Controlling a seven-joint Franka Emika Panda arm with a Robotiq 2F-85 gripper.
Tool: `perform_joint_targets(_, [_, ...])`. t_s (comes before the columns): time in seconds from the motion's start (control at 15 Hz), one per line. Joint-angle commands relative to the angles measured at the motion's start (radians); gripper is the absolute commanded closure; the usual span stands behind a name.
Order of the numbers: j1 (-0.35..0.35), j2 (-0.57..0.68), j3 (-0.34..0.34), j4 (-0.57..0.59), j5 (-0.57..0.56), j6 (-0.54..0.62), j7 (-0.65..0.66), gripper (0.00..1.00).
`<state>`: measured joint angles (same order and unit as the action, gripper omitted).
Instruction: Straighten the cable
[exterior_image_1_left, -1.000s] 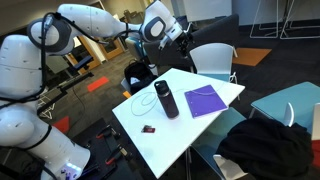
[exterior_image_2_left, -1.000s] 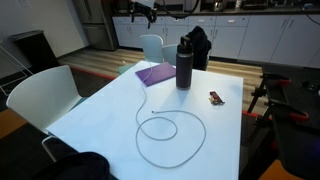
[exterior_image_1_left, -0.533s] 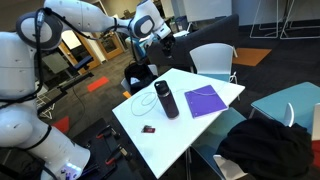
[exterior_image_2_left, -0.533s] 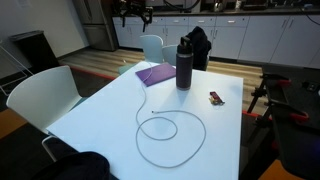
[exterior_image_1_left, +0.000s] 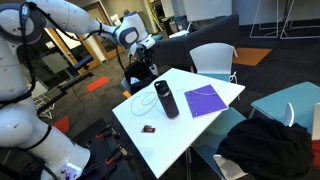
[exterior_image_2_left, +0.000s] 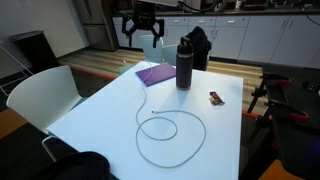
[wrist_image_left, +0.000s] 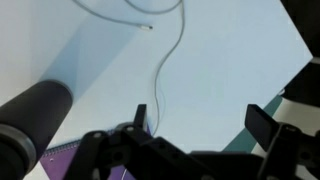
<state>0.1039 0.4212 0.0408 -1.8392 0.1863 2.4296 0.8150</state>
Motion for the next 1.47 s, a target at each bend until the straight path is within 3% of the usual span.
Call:
perform_joint_targets(0.0, [0.002,-0.138,0.037,-0.216,0.055,0.030,-0.126,0.00])
perform_joint_targets(0.27, [-0.012,-0.223,0.049,-0.367,0.090,0.035,-0.283,0.00])
perform_joint_targets(0.4, [-0.056,-0.264,0.069,-0.405,0.234,0.006,-0.447,0.00])
perform_joint_targets(0.47, [-0.002,-0.184,0.034,-0.326,0.142,0.005,-0.326,0.00])
perform_joint_targets(0.6, [-0.028,-0.218,0.042,-0.363,0.203,0.004,-0.414,0.00])
perform_joint_targets(0.8, [-0.036,-0.235,0.044,-0.376,0.209,0.004,-0.423,0.00])
perform_joint_targets(0.93, [-0.008,-0.205,0.025,-0.366,0.073,0.040,-0.375,0.00])
perform_joint_targets(1.2, [0.028,-0.101,0.020,-0.361,-0.142,0.071,-0.442,0.00])
perform_joint_targets(1.4, [0.072,-0.007,-0.008,-0.365,-0.282,0.205,-0.443,0.00])
